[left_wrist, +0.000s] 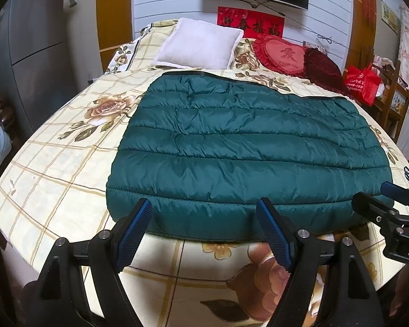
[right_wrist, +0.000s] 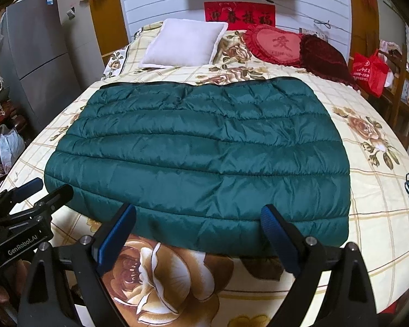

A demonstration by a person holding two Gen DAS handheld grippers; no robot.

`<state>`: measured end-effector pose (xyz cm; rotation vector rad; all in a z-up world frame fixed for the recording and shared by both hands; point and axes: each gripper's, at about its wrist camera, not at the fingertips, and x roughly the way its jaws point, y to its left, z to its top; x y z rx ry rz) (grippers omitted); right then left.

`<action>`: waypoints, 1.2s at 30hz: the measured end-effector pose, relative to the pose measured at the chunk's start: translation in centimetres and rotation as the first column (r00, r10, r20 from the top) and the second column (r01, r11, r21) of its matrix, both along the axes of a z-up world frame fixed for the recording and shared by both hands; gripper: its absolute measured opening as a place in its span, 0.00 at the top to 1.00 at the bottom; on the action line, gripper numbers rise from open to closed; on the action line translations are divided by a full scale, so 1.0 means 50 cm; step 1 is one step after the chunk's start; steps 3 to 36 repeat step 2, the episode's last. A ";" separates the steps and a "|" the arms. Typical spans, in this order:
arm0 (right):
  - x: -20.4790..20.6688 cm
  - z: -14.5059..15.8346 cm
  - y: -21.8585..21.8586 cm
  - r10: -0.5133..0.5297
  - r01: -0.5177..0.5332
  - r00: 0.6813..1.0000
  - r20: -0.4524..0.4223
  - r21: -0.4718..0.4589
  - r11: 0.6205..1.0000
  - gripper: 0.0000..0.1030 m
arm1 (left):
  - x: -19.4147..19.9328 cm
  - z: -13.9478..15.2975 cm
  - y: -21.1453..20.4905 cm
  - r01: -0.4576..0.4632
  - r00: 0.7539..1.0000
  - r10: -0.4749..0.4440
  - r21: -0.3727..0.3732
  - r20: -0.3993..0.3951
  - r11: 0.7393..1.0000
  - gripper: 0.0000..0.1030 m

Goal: Fold large clothes

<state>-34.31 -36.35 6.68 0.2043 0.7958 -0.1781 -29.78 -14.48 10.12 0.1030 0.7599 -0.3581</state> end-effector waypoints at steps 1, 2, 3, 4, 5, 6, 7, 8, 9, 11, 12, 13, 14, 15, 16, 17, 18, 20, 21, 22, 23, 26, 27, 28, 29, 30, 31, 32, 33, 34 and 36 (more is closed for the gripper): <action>0.002 -0.002 -0.002 0.000 0.000 1.000 -0.001 0.003 1.000 0.08 | 0.001 -0.002 -0.001 0.000 1.000 0.000 0.002 -0.002 1.000 0.40; 0.003 -0.002 -0.006 0.001 -0.001 1.000 -0.003 0.007 1.000 0.08 | 0.004 -0.003 0.000 0.000 1.000 0.000 0.003 -0.006 1.000 0.40; 0.003 -0.002 -0.006 0.001 -0.001 1.000 -0.003 0.007 1.000 0.08 | 0.004 -0.003 0.000 0.000 1.000 0.000 0.003 -0.006 1.000 0.40; 0.003 -0.002 -0.006 0.001 -0.001 1.000 -0.003 0.007 1.000 0.08 | 0.004 -0.003 0.000 0.000 1.000 0.000 0.003 -0.006 1.000 0.40; 0.003 -0.002 -0.006 0.001 -0.001 1.000 -0.003 0.007 1.000 0.08 | 0.004 -0.003 0.000 0.000 1.000 0.000 0.003 -0.006 1.000 0.40; 0.003 -0.002 -0.006 0.001 -0.001 1.000 -0.003 0.007 1.000 0.08 | 0.004 -0.003 0.000 0.000 1.000 0.000 0.003 -0.006 1.000 0.40; 0.003 -0.002 -0.006 0.001 -0.001 1.000 -0.003 0.007 1.000 0.08 | 0.004 -0.003 0.000 0.000 1.000 0.000 0.003 -0.006 1.000 0.40; 0.003 -0.002 -0.006 0.001 -0.001 1.000 -0.003 0.007 1.000 0.08 | 0.004 -0.003 0.000 0.000 1.000 0.000 0.003 -0.006 1.000 0.40; 0.003 -0.002 -0.006 0.001 -0.001 1.000 -0.003 0.007 1.000 0.08 | 0.004 -0.003 0.000 0.000 1.000 0.000 0.003 -0.006 1.000 0.40; 0.003 -0.002 -0.006 0.001 -0.001 1.000 -0.003 0.007 1.000 0.08 | 0.004 -0.003 0.000 0.000 1.000 0.000 0.003 -0.006 1.000 0.40; 0.003 -0.002 -0.006 0.001 -0.001 1.000 -0.003 0.007 1.000 0.08 | 0.004 -0.003 0.000 0.000 1.000 0.000 0.003 -0.006 1.000 0.40; 0.003 -0.002 -0.006 0.001 -0.001 1.000 -0.003 0.007 1.000 0.08 | 0.004 -0.003 0.000 0.000 1.000 0.000 0.003 -0.006 1.000 0.40; 0.003 -0.002 -0.006 0.001 -0.001 1.000 -0.003 0.007 1.000 0.08 | 0.004 -0.003 0.000 0.000 1.000 0.000 0.003 -0.006 1.000 0.40; 0.003 -0.002 -0.006 0.001 -0.001 1.000 -0.003 0.007 1.000 0.08 | 0.004 -0.003 0.000 0.000 1.000 0.000 0.003 -0.006 1.000 0.40; 0.003 -0.002 -0.006 0.001 -0.001 1.000 -0.003 0.007 1.000 0.08 | 0.004 -0.003 0.000 0.000 1.000 0.000 0.003 -0.006 1.000 0.40; 0.003 -0.002 -0.006 0.001 -0.001 1.000 -0.003 0.007 1.000 0.08 | 0.004 -0.003 0.000 0.000 1.000 0.000 0.003 -0.006 1.000 0.40; 0.003 -0.002 -0.006 0.001 -0.001 1.000 -0.003 0.007 1.000 0.08 | 0.004 -0.003 0.000 0.000 1.000 0.000 0.003 -0.006 1.000 0.40; 0.003 -0.002 -0.006 0.001 -0.001 1.000 -0.003 0.007 1.000 0.08 | 0.004 -0.003 0.000 0.000 1.000 0.000 0.003 -0.006 1.000 0.40; 0.003 -0.002 -0.006 0.001 -0.001 1.000 -0.003 0.007 1.000 0.08 | 0.004 -0.003 0.000 0.000 1.000 0.000 0.003 -0.006 1.000 0.40; 0.003 -0.002 -0.006 0.001 -0.001 1.000 -0.003 0.007 1.000 0.08 | 0.004 -0.003 0.000 0.000 1.000 0.000 0.003 -0.006 1.000 0.40; 0.003 -0.002 -0.006 0.001 -0.001 1.000 -0.003 0.007 1.000 0.08 | 0.004 -0.003 0.000 0.000 1.000 0.000 0.003 -0.006 1.000 0.40; 0.003 -0.002 -0.006 0.001 -0.001 1.000 -0.003 0.007 1.000 0.08 | 0.004 -0.003 0.000 0.000 1.000 0.000 0.003 -0.006 1.000 0.40; 0.003 -0.002 -0.006 0.001 -0.001 1.000 -0.003 0.007 1.000 0.08 | 0.004 -0.003 0.000 0.000 1.000 0.000 0.003 -0.006 1.000 0.40; 0.003 -0.002 -0.006 0.001 -0.001 1.000 -0.003 0.007 1.000 0.08 | 0.004 -0.003 0.000 0.000 1.000 0.000 0.003 -0.006 1.000 0.40; 0.003 -0.002 -0.006 0.001 -0.001 1.000 -0.003 0.007 1.000 0.08 | 0.004 -0.003 0.000 0.000 1.000 0.000 0.003 -0.006 1.000 0.40; 0.003 -0.002 -0.006 0.001 -0.001 1.000 -0.003 0.007 1.000 0.08 | 0.004 -0.003 0.000 0.000 1.000 0.000 0.003 -0.006 1.000 0.40; 0.003 -0.002 -0.006 0.001 -0.001 1.000 -0.003 0.007 1.000 0.08 | 0.004 -0.003 0.000 0.000 1.000 0.000 0.003 -0.006 1.000 0.40; 0.003 -0.002 -0.006 0.001 -0.001 1.000 -0.003 0.007 1.000 0.08 | 0.004 -0.003 0.000 0.000 1.000 0.000 0.003 -0.006 1.000 0.40; 0.003 -0.002 -0.006 0.001 -0.001 1.000 -0.003 0.007 1.000 0.08 | 0.004 -0.003 0.000 0.000 1.000 0.000 0.003 -0.006 1.000 0.40; 0.003 -0.002 -0.006 0.001 -0.001 1.000 -0.003 0.007 1.000 0.08 | 0.004 -0.003 0.000 0.000 1.000 0.000 0.003 -0.006 1.000 0.40; 0.003 -0.002 -0.006 0.001 -0.001 1.000 -0.003 0.007 1.000 0.08 | 0.004 -0.003 0.000 0.000 1.000 0.000 0.003 -0.006 1.000 0.40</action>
